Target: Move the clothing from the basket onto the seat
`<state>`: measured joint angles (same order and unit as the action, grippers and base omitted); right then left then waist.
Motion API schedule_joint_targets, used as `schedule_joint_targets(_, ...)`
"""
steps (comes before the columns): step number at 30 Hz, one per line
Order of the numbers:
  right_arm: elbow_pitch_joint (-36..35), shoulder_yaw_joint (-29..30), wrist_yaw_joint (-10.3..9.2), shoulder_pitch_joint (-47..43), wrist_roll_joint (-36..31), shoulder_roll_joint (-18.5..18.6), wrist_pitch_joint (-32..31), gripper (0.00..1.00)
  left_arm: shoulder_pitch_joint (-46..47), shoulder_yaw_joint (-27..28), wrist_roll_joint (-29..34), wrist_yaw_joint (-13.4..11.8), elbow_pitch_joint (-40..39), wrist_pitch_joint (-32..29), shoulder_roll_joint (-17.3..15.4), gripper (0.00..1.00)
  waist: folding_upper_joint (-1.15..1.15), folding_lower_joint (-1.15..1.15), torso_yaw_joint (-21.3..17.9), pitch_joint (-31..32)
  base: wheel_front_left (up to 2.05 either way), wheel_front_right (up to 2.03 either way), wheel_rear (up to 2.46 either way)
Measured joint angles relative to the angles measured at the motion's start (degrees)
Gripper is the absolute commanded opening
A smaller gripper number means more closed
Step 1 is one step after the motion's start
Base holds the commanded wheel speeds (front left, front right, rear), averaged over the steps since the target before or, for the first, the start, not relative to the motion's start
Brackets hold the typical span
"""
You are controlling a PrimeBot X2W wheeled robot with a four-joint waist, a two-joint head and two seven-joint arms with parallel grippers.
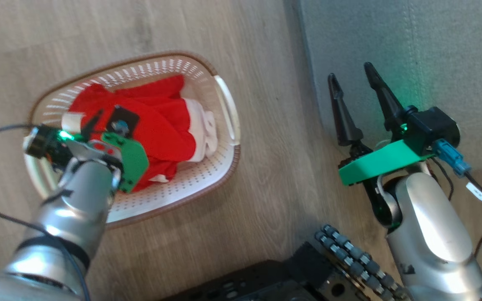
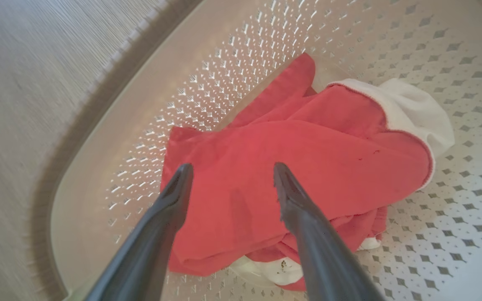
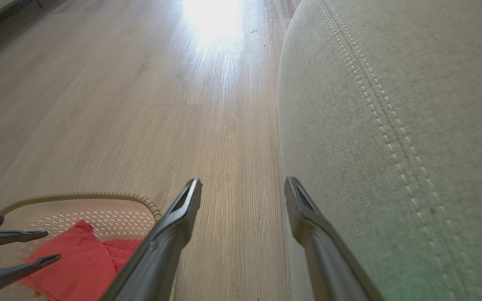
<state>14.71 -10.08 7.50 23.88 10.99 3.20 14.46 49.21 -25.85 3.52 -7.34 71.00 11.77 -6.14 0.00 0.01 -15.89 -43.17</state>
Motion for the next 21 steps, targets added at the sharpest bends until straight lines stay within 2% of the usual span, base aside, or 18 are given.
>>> schedule_joint_targets(4,-0.9,-2.2,0.0,0.3,1.7,0.0,0.0,1.0,3.4,0.0,0.0,-1.1,2.0,-5.7,-1.9,1.0,0.0,0.0,-2.1,-2.6,0.0,0.0,0.0)
schedule_joint_targets(9,-1.6,-3.8,0.0,1.1,2.3,-0.1,0.0,1.0,7.7,-0.8,0.8,-1.1,2.8,-14.0,-3.9,1.0,0.0,0.0,-3.7,-5.9,0.0,0.0,0.0)
schedule_joint_targets(13,-2.3,-5.2,0.0,2.6,2.7,-0.1,0.0,1.0,9.9,-2.4,1.7,0.2,3.1,-21.0,-4.4,1.0,0.0,0.0,-4.4,-7.9,0.0,0.0,0.0)
schedule_joint_targets(21,-2.6,-8.1,0.0,3.8,4.3,-0.2,0.0,1.0,12.0,-4.9,2.9,3.3,3.5,-28.9,-4.4,1.0,0.0,-0.01,-5.1,-10.1,0.0,0.0,0.0)
